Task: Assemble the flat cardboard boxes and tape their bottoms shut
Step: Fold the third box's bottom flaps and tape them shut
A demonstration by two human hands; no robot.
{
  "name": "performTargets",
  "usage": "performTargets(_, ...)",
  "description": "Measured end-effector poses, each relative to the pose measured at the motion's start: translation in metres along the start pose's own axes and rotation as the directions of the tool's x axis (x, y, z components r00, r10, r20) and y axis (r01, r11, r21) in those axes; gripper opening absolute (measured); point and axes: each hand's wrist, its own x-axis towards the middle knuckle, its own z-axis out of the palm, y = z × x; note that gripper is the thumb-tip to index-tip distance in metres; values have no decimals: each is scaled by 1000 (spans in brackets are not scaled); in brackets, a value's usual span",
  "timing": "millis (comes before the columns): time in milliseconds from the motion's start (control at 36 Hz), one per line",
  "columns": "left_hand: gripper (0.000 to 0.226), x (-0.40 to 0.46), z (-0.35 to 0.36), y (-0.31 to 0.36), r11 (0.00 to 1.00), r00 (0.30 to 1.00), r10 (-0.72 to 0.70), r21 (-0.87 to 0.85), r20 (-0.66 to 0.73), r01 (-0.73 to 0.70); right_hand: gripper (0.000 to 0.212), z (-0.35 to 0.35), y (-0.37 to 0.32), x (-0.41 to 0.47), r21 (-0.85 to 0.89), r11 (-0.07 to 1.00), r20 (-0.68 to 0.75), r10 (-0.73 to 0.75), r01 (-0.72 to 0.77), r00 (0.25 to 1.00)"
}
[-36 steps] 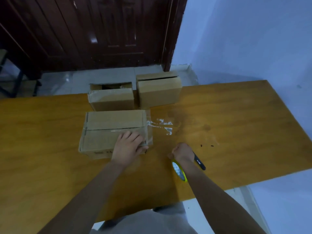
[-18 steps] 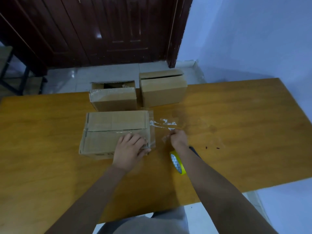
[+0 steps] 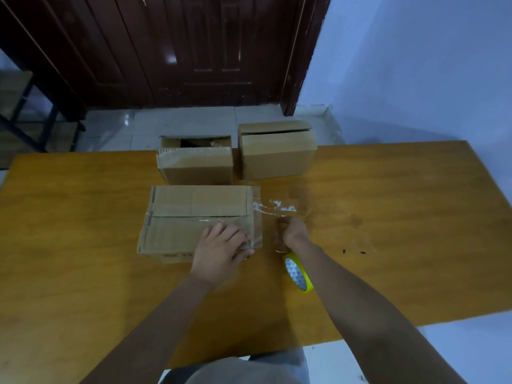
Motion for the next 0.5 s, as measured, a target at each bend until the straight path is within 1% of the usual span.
performTargets(83,35,0,1,0,1000,1000,5,9,-6,-5,36,2,-3,2,-31,999,-9,11,-12,1000)
performTargets(139,35,0,1,0,1000,1000,11,14,-8,-11,29,4,-5,2,-120,993,-18,0,-2,1000)
performTargets(194,35,0,1,0,1000,1000,15,11,-9,-15,26,6,-8,3,-222,975,-25,-19,12,1000)
performTargets(250,34,0,1,-1,1000,1000,26,6,-12,-25,25,8,-8,4,-286,958,-36,-26,15,999)
performTargets(333,33,0,0,-1,1000,1000,21,-6,-5,-21,32,13,-13,5,-357,934,-33,-42,27,999)
performTargets(500,33,1,-4,1,1000,998,-6,13,56,5,41,22,-19,-1,-538,841,-43,-91,54,995)
